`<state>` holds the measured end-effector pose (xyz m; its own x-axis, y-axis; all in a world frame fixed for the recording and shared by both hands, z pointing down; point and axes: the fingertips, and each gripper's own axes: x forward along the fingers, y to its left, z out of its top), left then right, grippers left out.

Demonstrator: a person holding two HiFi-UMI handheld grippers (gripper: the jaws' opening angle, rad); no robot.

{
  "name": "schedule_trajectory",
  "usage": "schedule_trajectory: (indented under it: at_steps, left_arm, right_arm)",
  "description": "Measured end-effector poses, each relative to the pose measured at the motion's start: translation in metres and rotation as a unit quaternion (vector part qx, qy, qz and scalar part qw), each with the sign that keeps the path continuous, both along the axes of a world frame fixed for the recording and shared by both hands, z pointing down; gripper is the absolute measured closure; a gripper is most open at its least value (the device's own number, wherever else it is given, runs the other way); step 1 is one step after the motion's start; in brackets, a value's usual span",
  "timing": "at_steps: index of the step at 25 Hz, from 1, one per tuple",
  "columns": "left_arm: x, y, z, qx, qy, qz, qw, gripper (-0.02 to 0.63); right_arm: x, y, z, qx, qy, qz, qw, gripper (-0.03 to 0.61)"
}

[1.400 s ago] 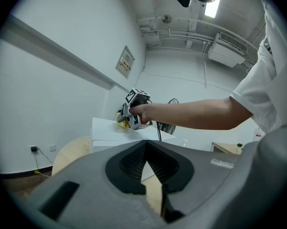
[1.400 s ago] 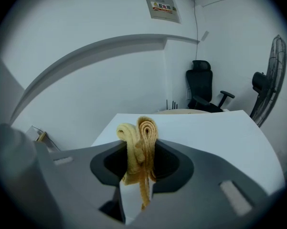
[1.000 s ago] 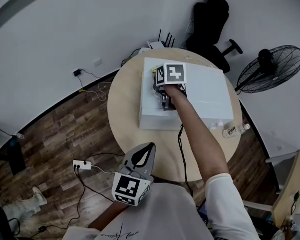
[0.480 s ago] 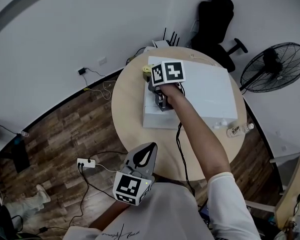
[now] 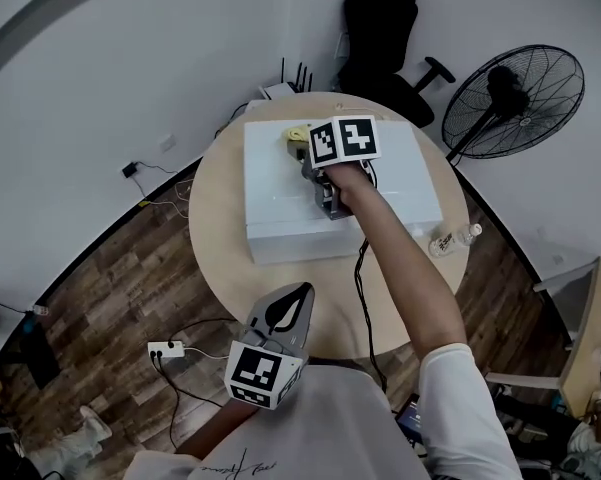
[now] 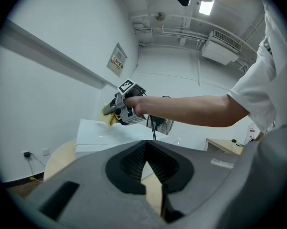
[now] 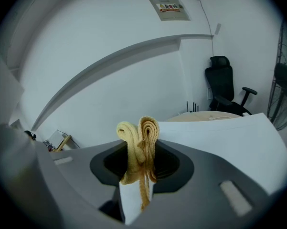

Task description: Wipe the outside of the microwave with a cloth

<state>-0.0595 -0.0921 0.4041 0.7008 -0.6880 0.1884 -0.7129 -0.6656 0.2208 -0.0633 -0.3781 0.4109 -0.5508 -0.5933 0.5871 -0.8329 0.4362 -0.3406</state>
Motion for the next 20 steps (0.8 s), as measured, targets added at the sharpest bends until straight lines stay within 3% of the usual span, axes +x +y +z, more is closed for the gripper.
schedule_trajectory:
  at_steps: [9,20]
  left_arm:
    - [0.051,0.001,0.002,-0.003,-0.003,0.05,0.9987,0.624]
    - [0.1,0.0,0.003,-0.007,-0.006,0.075,0.9972,0.625]
  right_arm:
    - [0.115,0.002,-0.004,0.001,0.003,0.075,0.997,0.449]
    - [0.222,0.007,0.007,-0.01,0.012,0.135,0.991,0.449]
